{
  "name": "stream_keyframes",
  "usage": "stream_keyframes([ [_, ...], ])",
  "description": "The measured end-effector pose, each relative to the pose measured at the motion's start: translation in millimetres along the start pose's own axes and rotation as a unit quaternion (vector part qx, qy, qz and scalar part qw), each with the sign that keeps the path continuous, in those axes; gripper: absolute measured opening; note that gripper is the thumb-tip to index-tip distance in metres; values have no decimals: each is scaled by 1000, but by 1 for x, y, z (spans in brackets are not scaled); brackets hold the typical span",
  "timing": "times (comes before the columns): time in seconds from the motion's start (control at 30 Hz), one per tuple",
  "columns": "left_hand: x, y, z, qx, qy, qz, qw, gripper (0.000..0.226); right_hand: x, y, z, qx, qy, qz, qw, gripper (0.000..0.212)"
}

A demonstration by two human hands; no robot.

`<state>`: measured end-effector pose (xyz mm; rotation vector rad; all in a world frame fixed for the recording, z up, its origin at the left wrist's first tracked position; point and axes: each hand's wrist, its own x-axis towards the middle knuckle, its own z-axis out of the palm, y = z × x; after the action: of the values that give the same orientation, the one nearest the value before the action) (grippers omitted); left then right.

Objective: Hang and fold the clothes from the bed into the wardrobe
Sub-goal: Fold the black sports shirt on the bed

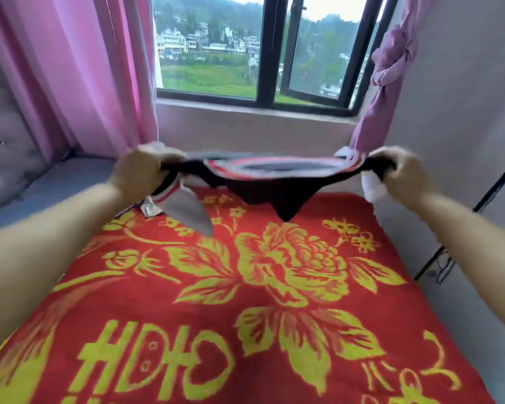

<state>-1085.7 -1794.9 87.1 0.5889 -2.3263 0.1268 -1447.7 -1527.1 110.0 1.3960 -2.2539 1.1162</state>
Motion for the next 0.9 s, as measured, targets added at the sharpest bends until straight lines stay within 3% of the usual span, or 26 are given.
stream_keyframes([
  [0.17,-144,13,63,43,-151,116,981,35,-122,55,67,-84,-187,1,979,46],
  [0.23,-202,18,94,56,-232,130,962,23,-182,81,100,-141,-273,1,952,52],
  [0.33,-295,37,148,38,-377,80,922,59,-278,116,138,-237,-402,11,885,62],
  [0.5,-450,85,211,19,-525,49,849,77,-429,155,196,-251,-613,36,748,67],
  [0.53,-472,97,215,15,-554,34,832,80,-451,155,204,-249,-636,48,729,68],
  [0.6,-507,119,228,17,-555,31,831,92,-482,149,219,-238,-645,58,724,72],
  [0.7,-518,143,245,-8,-536,-12,844,119,-504,133,244,-210,-631,-21,746,84],
  [0.77,-515,148,259,-13,-521,-24,853,102,-505,130,264,-232,-635,-28,737,89],
  [0.83,-511,148,274,10,-530,-28,848,82,-505,141,285,-235,-589,-11,773,83],
  [0.9,-511,143,284,18,-505,-43,862,69,-502,154,300,-264,-617,-14,741,75],
])
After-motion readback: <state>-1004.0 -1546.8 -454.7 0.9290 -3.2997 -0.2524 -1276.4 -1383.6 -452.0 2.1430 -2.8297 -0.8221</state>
